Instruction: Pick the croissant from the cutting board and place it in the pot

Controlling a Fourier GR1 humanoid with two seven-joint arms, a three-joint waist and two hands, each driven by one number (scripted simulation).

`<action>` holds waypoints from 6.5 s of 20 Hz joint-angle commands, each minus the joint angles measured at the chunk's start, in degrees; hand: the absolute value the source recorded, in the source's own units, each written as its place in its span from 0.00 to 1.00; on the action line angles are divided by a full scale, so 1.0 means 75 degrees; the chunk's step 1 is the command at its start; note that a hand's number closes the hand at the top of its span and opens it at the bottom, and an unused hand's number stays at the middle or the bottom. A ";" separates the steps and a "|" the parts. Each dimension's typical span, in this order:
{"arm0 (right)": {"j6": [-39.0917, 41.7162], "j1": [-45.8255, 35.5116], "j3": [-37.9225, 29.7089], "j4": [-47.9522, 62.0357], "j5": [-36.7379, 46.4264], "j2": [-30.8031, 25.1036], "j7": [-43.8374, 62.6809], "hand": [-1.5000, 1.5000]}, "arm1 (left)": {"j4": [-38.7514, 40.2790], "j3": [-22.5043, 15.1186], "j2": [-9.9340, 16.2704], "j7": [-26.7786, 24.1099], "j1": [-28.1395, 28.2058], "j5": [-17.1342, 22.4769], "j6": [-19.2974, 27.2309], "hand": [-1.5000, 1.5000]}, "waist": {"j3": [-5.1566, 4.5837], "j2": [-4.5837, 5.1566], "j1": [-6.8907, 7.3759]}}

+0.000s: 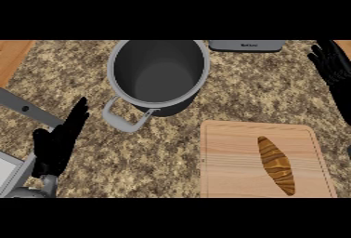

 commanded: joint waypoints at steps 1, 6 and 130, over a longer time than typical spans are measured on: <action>0.0069 -0.0202 0.0101 -0.0177 0.0189 0.0263 0.0471 1.00 | 0.0004 0.0270 0.0038 -0.0227 0.0464 -0.0493 0.0108 0.50 | -0.0059 0.0022 -0.0195; -0.0849 0.1469 0.1471 -0.1026 0.1190 0.1278 0.0122 1.00 | 0.1110 0.1319 0.1241 -0.0018 -0.0028 -0.0976 0.0497 0.50 | -0.0062 0.0018 -0.0335; 0.1219 0.0487 0.1602 -0.5228 1.0622 0.2686 0.4105 1.00 | 0.0961 0.3225 -0.1256 0.1564 -0.0375 -0.2980 -0.1525 0.50 | -0.0060 -0.0003 -0.0266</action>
